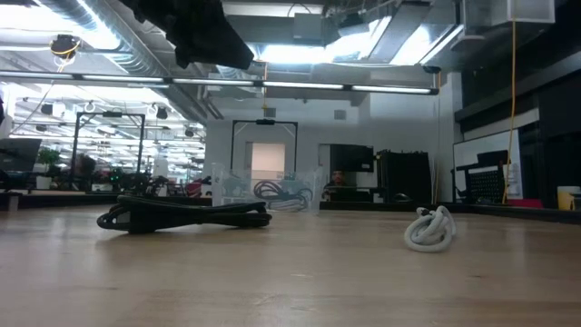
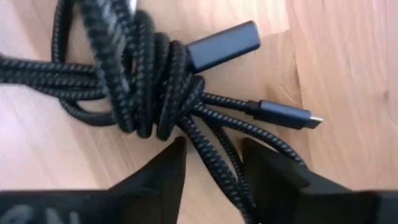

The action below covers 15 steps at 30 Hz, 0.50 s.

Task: Pick and place USB-C Cables
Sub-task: Put the right black charger cable into the transparent bin

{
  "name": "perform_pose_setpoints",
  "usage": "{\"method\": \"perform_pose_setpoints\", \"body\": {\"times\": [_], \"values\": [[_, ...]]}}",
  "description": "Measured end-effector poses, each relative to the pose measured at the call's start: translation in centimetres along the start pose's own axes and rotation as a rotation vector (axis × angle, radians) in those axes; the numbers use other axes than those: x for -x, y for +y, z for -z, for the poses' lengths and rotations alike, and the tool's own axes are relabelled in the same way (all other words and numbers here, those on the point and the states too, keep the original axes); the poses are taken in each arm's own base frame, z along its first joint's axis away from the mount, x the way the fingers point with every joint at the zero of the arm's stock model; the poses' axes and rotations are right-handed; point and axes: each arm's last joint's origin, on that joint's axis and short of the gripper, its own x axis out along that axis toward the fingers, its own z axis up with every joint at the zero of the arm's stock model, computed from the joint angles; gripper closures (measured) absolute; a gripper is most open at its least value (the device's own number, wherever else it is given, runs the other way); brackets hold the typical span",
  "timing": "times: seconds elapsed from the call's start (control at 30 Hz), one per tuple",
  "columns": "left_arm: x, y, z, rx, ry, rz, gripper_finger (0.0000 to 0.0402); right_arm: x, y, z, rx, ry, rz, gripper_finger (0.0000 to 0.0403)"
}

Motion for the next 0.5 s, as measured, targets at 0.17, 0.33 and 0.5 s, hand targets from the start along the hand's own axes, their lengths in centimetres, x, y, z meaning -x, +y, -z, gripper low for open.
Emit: {"method": "perform_pose_setpoints", "body": {"times": [0.17, 0.33, 0.5], "values": [[0.0, 0.0, 0.0, 0.0, 0.0, 0.0, 0.0296, -0.2, -0.4, -0.6, -0.057, 0.02, 0.012, 0.0339], [0.0, 0.0, 0.0, 0.002, -0.003, 0.0, 0.0296, 0.5, -0.5, -1.4, -0.133, 0.003, 0.07, 0.0386], [0.0, 0.0, -0.1, -0.004, -0.005, -0.001, 0.0296, 4.1, -0.8, -3.0, -0.147, -0.122, 0.248, 0.039]]}}
